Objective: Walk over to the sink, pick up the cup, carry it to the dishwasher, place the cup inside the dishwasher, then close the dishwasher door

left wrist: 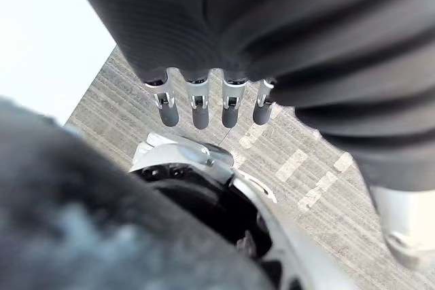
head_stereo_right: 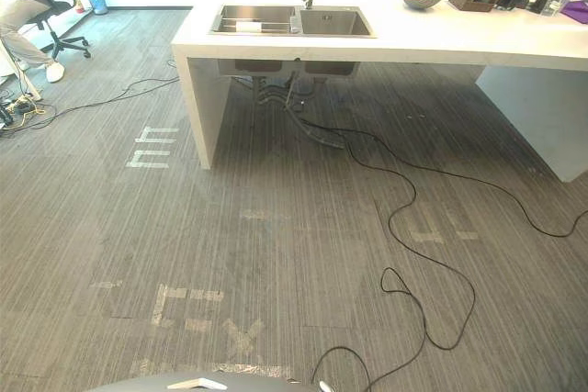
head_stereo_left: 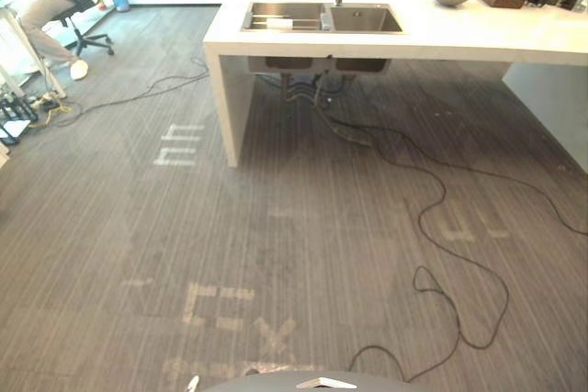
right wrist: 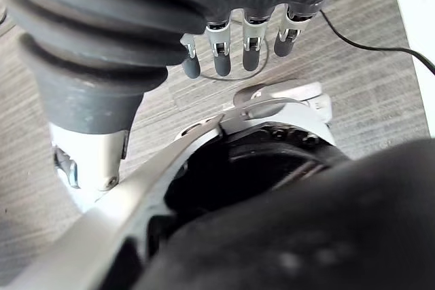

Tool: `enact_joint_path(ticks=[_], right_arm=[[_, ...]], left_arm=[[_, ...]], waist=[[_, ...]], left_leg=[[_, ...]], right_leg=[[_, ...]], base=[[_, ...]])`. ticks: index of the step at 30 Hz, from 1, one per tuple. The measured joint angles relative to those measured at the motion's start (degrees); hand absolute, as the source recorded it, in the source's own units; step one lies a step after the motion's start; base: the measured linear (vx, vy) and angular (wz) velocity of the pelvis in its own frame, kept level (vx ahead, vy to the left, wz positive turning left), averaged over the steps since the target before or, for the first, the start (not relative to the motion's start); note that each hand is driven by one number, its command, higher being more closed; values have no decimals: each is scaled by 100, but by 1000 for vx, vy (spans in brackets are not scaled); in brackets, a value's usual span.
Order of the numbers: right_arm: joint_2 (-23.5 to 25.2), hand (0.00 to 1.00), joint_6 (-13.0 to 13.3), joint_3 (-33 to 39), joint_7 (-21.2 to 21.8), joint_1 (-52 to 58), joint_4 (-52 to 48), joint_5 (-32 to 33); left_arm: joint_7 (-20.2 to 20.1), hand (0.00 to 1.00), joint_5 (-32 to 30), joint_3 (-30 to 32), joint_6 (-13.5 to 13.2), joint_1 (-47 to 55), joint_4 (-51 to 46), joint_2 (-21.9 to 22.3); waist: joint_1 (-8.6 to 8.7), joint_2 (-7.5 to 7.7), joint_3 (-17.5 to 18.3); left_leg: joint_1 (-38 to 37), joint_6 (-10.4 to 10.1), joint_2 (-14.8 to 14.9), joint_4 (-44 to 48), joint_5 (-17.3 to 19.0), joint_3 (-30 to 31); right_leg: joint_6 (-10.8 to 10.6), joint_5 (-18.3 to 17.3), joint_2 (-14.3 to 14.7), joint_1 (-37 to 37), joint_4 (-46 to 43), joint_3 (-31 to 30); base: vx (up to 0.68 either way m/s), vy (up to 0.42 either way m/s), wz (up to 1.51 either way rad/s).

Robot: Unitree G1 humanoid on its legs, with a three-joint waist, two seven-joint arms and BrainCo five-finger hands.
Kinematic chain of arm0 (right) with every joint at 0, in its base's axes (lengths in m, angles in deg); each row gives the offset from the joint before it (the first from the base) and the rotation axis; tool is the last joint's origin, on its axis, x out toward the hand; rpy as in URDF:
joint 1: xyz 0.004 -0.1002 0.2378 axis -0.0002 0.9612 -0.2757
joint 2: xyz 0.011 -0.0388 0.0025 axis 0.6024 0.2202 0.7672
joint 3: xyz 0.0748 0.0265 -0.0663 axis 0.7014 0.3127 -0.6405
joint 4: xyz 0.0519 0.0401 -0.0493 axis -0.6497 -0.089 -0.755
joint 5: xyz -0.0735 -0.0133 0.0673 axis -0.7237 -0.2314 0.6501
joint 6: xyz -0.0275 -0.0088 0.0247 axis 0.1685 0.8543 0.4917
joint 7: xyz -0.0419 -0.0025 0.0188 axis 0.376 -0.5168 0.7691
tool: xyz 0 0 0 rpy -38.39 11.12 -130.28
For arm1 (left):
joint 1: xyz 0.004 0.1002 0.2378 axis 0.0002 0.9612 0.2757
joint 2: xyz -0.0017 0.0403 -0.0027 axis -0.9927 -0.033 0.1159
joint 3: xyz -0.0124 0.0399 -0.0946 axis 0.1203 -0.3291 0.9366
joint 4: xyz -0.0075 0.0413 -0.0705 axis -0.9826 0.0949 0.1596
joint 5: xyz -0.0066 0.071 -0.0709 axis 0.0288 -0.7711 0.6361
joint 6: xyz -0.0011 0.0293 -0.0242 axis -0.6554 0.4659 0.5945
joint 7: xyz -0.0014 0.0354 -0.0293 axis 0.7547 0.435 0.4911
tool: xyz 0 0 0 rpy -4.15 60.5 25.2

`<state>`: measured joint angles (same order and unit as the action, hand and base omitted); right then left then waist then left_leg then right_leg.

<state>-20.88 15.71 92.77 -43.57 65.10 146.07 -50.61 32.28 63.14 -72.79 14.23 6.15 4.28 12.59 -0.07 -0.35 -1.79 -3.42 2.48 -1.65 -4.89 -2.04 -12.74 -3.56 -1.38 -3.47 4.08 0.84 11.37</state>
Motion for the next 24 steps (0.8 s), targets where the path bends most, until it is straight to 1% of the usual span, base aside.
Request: enact_joint_path(ticks=[1,3,5,10,11,13,14,16,17,18,20,22,24], right_arm=[[14,0,141,-50,-77,-121,96,-132],[-5,0,159,-116,-226,-228,97,-123],[-2,0,112,-122,-271,-400,114,-72],[-2,0,144,-162,-367,-573,148,-78],[6,0,118,-170,-399,-633,155,-55],[5,0,54,-173,-388,-706,159,-48],[2,0,39,-172,-374,-709,230,-48],[1,0,40,-174,-370,-754,292,-50],[9,0,45,-182,-345,-787,299,-47],[28,0,63,-231,-171,-789,298,-23],[38,0,67,-303,-34,-801,297,-21],[51,0,82,-385,73,-807,296,11],[57,0,164,-388,67,-824,295,196]], left_arm=[[110,0,1,-3,-108,-22,100,-9],[269,0,1,-35,-230,-40,105,-10],[417,0,1,-67,-357,-58,119,-14],[422,0,232,-110,-454,-69,140,-13],[427,0,278,-117,-516,-77,139,-13],[445,0,282,-147,-569,-81,138,-14],[489,0,334,-301,-656,-82,137,-48],[484,0,434,-323,-693,-101,138,-53],[466,0,650,-333,-751,-98,141,-56],[416,0,974,-337,-888,-50,142,-55],[388,0,1144,-346,-1020,-30,141,-54],[388,0,1170,-423,-1182,-38,132,-68],[435,0,1166,-508,-1227,-47,123,-90]], waist=[[-3,9,-18],[-25,18,-45],[-23,29,-83],[-13,39,-144],[-12,47,-213],[-11,48,-249],[5,56,-271],[1,70,-281],[-2,91,-296],[-4,128,-321],[-13,146,-335],[-20,178,-386],[-23,153,-464]], left_leg=[[-29,-1,-7,-1,1,36],[-82,-16,-14,-4,10,54],[-140,-19,-21,-7,12,103],[-175,-7,-44,-9,-10,197],[-191,-7,-54,-9,-14,209],[-199,-17,-67,-9,-8,226],[-211,-20,-90,-9,-2,285],[-219,-24,-98,-9,5,291],[-229,-22,-101,-9,7,290],[-242,-19,-104,-9,9,289],[-255,-19,-106,-9,9,291],[-275,-17,-113,-9,10,301],[-338,-11,-128,-9,14,314]], right_leg=[[-1,1,2,67,45,41],[-2,1,9,142,83,54],[-2,0,13,222,107,85],[-1,0,-3,314,133,188],[-1,0,-10,340,142,194],[-1,1,-18,353,150,198],[-6,2,-32,380,167,196],[-12,-2,-39,387,167,193],[-15,-3,-42,395,168,187],[-20,-5,-45,408,167,185],[-21,-4,-47,422,168,184],[-23,-2,-53,444,163,187],[-32,-6,-65,516,151,191]], base=[[26,-15,10],[18,-19,9],[-17,-16,7],[-41,-3,11],[-62,13,4],[-53,17,6],[-35,22,9],[-16,12,4],[-34,23,-1],[0,0,0],[0,0,0],[0,0,0],[0,0,0]])
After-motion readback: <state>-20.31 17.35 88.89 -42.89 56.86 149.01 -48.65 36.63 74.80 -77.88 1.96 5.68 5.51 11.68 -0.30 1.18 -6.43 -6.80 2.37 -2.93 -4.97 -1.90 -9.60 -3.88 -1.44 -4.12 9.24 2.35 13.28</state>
